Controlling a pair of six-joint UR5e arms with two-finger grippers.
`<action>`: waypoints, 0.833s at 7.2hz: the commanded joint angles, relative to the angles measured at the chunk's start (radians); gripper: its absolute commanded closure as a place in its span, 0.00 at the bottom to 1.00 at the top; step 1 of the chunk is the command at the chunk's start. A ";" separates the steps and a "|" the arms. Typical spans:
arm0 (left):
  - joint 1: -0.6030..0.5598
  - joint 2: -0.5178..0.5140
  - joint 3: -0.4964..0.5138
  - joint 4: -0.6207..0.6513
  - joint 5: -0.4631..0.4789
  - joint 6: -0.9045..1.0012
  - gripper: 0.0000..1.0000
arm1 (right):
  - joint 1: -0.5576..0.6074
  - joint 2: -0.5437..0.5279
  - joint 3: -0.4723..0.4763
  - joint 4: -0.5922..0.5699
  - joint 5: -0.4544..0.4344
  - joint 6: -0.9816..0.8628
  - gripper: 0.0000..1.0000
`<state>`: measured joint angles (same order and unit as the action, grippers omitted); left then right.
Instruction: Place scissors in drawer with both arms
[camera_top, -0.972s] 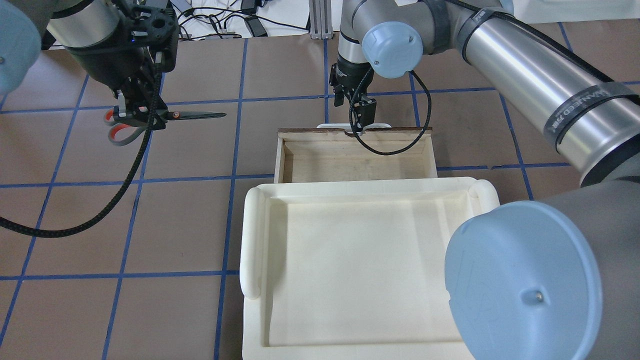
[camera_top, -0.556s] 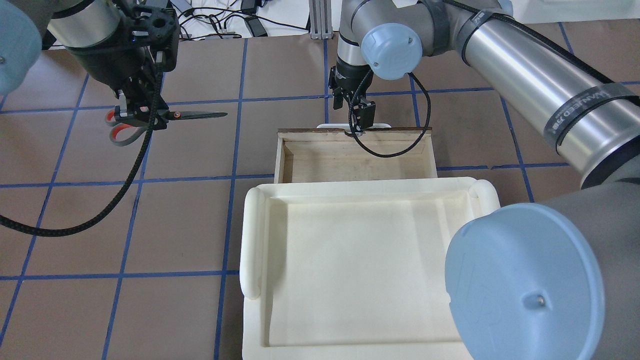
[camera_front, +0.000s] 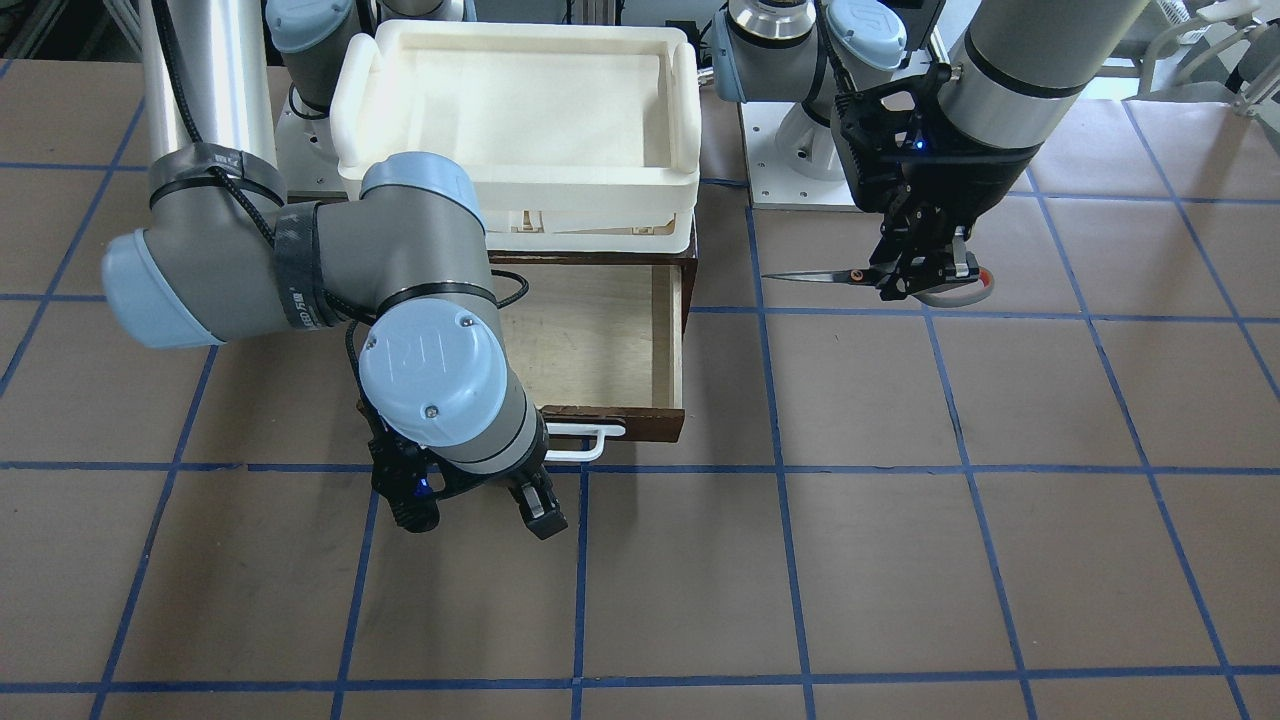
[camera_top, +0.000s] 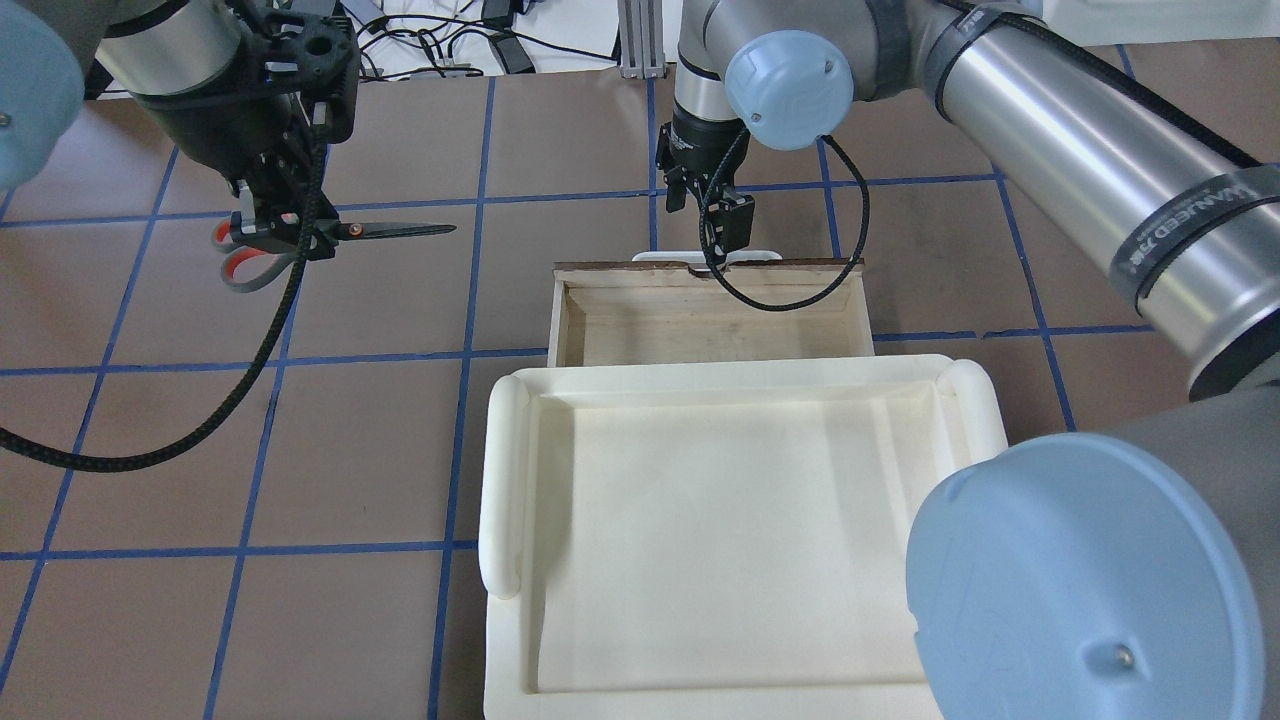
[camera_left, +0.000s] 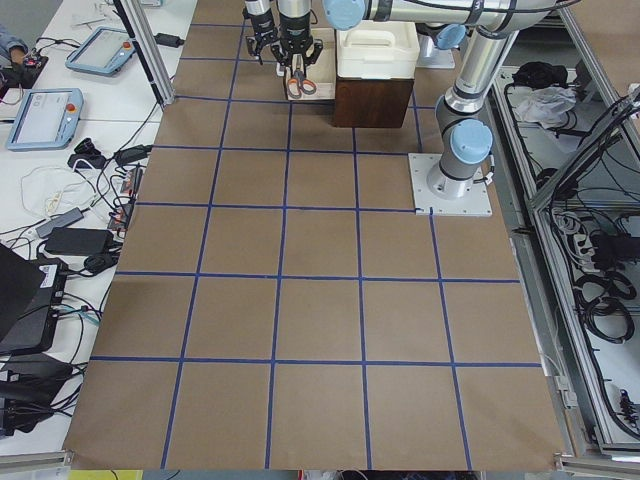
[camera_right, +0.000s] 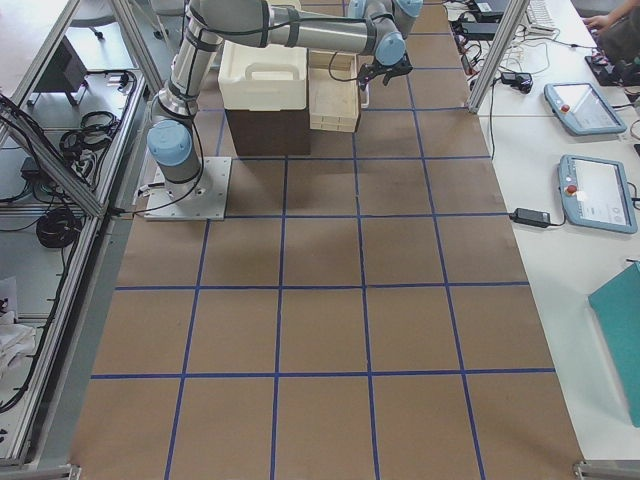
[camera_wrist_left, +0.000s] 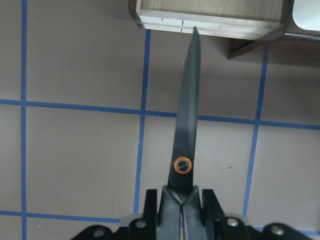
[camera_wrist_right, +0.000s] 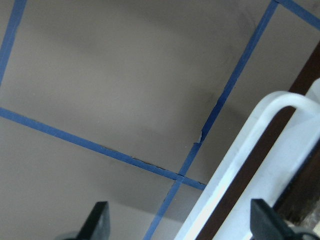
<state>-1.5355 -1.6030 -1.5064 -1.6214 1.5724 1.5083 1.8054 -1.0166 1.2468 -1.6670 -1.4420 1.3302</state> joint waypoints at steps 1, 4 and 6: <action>0.000 0.000 0.000 0.000 -0.002 0.001 0.96 | -0.005 -0.052 -0.003 0.006 -0.061 -0.171 0.00; 0.000 -0.024 -0.002 0.003 -0.005 0.009 0.96 | -0.078 -0.164 0.006 -0.002 -0.127 -0.649 0.00; -0.030 -0.061 -0.006 -0.035 -0.084 0.021 0.96 | -0.153 -0.259 0.055 0.003 -0.152 -0.982 0.00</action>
<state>-1.5437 -1.6414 -1.5095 -1.6327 1.5270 1.5216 1.6987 -1.2160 1.2706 -1.6599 -1.5804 0.5750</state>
